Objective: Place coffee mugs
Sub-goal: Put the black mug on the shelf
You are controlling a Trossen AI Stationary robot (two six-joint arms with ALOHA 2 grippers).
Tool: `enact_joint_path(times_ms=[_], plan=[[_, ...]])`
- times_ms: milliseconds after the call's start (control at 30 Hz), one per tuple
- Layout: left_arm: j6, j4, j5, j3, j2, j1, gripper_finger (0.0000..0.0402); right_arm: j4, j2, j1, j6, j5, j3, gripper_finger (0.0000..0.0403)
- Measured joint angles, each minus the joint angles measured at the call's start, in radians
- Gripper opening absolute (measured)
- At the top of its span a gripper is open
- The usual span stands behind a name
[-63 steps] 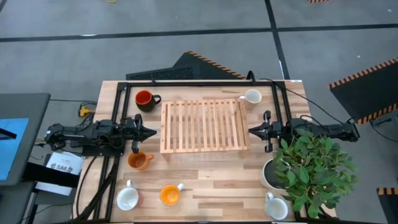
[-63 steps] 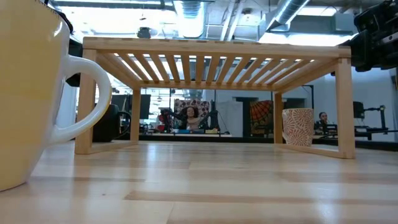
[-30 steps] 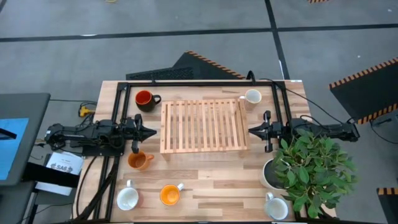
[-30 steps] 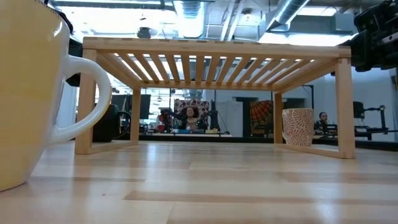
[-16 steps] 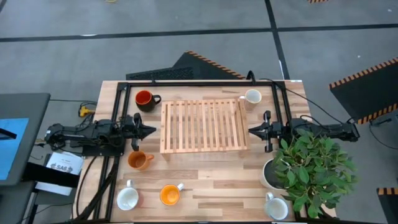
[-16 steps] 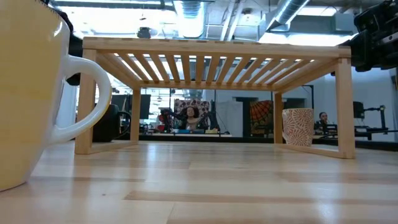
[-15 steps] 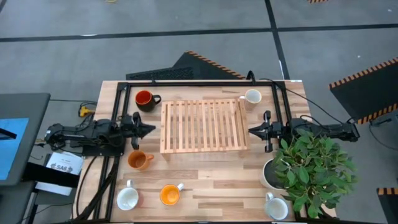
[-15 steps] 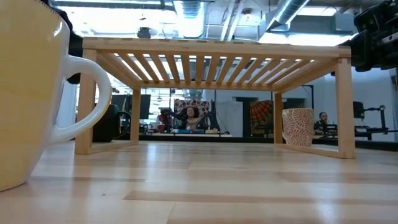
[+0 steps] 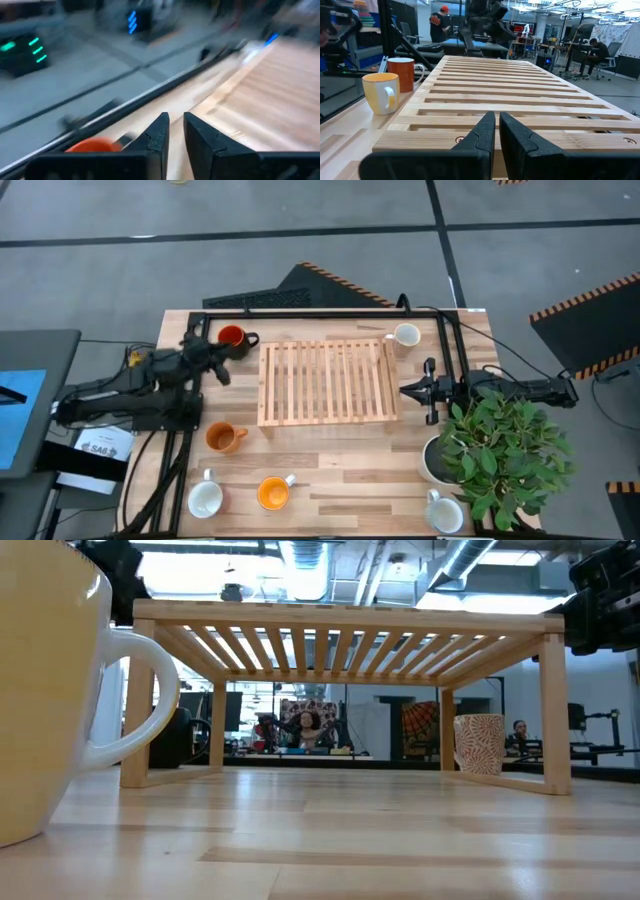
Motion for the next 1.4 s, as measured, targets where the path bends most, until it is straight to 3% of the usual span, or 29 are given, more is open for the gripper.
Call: enact_joint_path(times_ms=[167, 467, 700, 967, 1400], plan=[[0.073, -0.151, 0.045, 0.159, 0.227, 0.197, 0.0085, 0.0, 0.0, 0.0, 0.0, 0.0, 0.0, 0.0053], [0.184, -0.313, 0.461, 0.307, 0.565, 0.569, 0.0138, 0.0, 0.0, 0.0, 0.0, 0.0, 0.0, 0.0053], [0.25, -0.351, 0.634, 0.323, 0.717, 0.723, 0.015, 0.0, 0.0, 0.0, 0.0, 0.0, 0.0, 0.0053], [0.294, -0.342, 0.618, 0.326, 0.79, 0.744, 0.0152, 0.0, 0.0, 0.0, 0.0, 0.0, 0.0, 0.0053], [0.301, -0.39, 0.58, 0.308, 0.797, 0.732, 0.0152, 0.0, 0.0, 0.0, 0.0, 0.001, 0.0, 0.0053]])
